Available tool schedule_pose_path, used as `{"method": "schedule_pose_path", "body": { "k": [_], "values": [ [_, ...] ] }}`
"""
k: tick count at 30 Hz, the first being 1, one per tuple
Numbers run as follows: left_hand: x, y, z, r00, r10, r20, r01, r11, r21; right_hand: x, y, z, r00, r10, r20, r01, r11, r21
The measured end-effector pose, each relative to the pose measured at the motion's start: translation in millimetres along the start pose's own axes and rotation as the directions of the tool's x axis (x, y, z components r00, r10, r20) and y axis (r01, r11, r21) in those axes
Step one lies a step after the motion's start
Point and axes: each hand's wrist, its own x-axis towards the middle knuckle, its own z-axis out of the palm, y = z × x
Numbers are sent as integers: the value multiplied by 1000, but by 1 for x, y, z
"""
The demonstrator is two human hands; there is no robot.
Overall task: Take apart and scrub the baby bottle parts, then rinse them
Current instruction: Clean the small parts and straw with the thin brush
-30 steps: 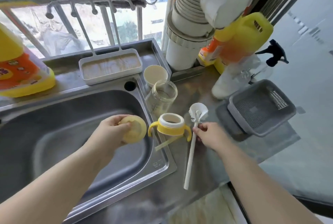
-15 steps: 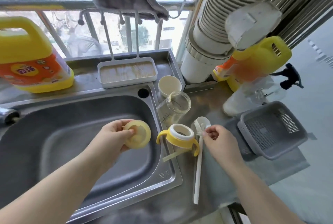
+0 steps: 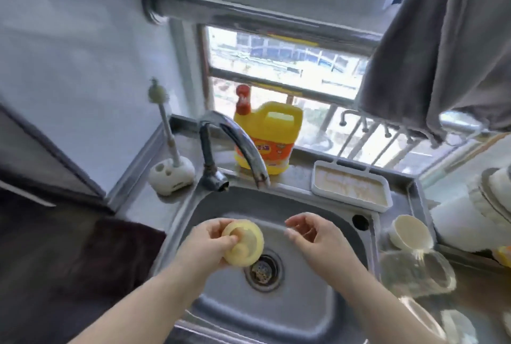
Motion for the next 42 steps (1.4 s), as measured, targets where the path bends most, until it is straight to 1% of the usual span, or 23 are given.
{"method": "schedule_pose_path", "body": {
  "k": [2,5,9,13,16,19,22,24,28,32,38,42],
  "values": [
    [-2,3,-30,998,20,-64,-22,999,-35,12,-17,20,998,-26,58,26,1000,1],
    [-4,6,-62,991,40,-127,-52,994,-91,23,-30,40,995,-27,101,26,1000,5],
    [-7,8,-83,984,44,-173,-64,992,-113,30,-40,60,989,-10,145,15,999,-29],
    [-9,7,-101,973,42,-229,-71,990,-120,40,-66,97,973,-78,219,85,996,-21],
    [-12,4,-120,962,40,-271,-75,990,-119,61,-95,130,978,-89,189,80,995,55],
    [-14,-1,-139,949,34,-313,-84,985,-151,93,-123,157,990,-81,119,66,990,125],
    [-14,-7,-157,939,18,-344,-85,980,-180,123,-143,176,998,-39,44,34,993,111],
    [-14,-11,-168,933,11,-360,-82,980,-182,136,-149,185,1000,-9,-17,10,997,77],
    [-11,-16,-186,925,-8,-380,-70,979,-192,151,-146,207,996,42,-72,-34,993,114],
    [-6,-19,-195,925,-13,-379,-67,978,-195,160,-146,221,991,57,-118,-35,983,179],
    [0,-14,-191,931,-21,-364,-64,974,-219,156,-148,217,993,-18,-115,40,980,195],
    [2,-4,-182,941,-14,-338,-77,964,-254,145,-155,198,986,-131,-104,144,981,128]
  ]
}}
